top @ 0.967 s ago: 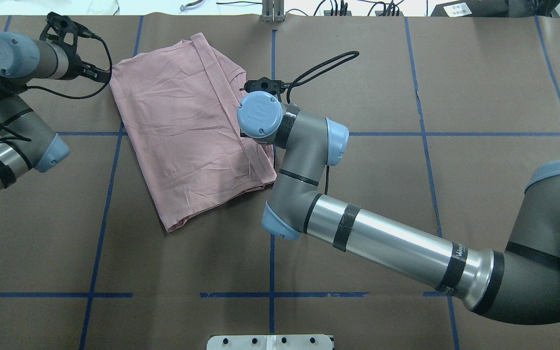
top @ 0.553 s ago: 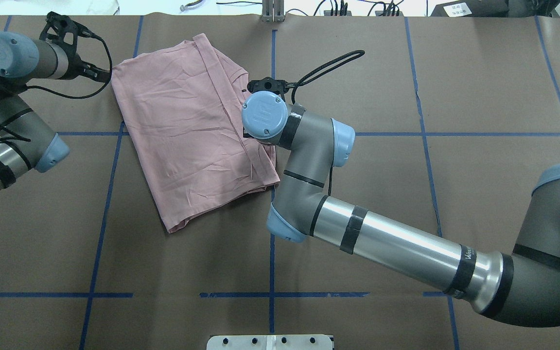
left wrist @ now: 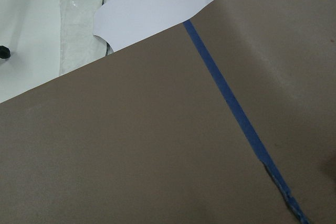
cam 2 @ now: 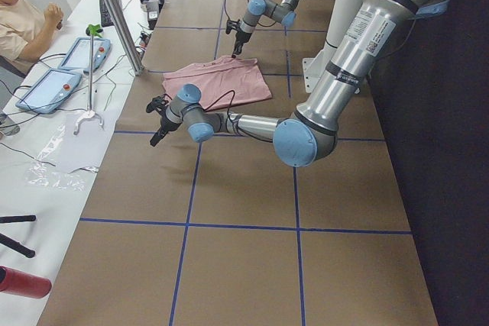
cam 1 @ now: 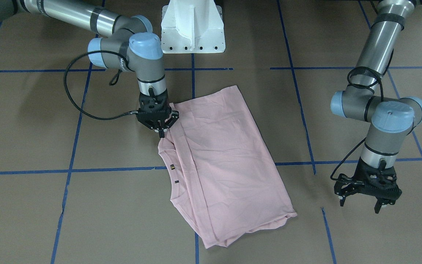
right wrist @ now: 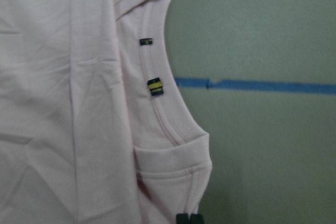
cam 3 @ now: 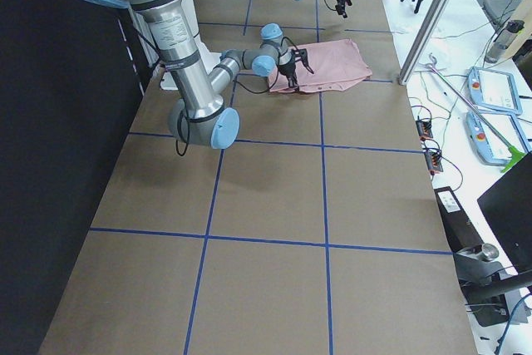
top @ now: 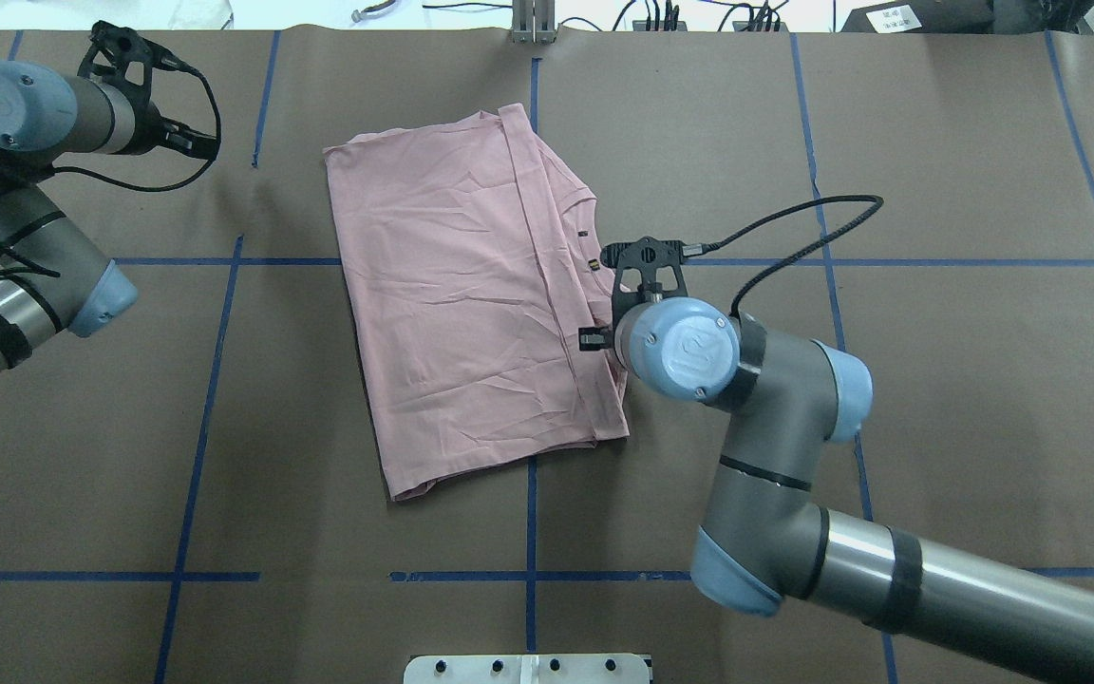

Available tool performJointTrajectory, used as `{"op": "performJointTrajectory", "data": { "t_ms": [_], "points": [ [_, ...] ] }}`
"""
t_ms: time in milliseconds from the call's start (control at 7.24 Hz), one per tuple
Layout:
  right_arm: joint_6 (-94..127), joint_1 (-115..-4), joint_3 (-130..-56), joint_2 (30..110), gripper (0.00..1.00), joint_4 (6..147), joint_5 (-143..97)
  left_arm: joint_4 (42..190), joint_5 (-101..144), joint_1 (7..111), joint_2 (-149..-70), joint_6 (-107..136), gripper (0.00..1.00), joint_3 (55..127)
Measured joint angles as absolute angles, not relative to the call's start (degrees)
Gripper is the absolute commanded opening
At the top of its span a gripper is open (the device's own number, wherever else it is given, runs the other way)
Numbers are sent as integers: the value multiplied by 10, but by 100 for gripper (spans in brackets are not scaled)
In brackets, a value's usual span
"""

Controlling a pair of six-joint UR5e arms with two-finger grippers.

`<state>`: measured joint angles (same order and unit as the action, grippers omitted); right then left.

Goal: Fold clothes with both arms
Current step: 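Drag the shirt by the collar with the right gripper toward the robot, then move both grippers down to the shirt edge nearest the robot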

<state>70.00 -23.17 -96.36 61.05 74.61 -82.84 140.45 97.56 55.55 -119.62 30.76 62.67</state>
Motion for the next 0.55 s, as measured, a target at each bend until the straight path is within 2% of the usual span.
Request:
{"op": "performJointTrajectory", "data": {
  "t_ms": [138,415,553],
  "points": [
    [710,-195,-1006,650,0,746,-790,1404,976,555,-1196,308,100,628],
    [735,-142,-1038,682,3,746,-736,1404,976,555,-1196,308,100,629],
    [740,-133,-1046,688,99,746,-727,1405,976,555,-1196,308,100,630]
  ]
}}
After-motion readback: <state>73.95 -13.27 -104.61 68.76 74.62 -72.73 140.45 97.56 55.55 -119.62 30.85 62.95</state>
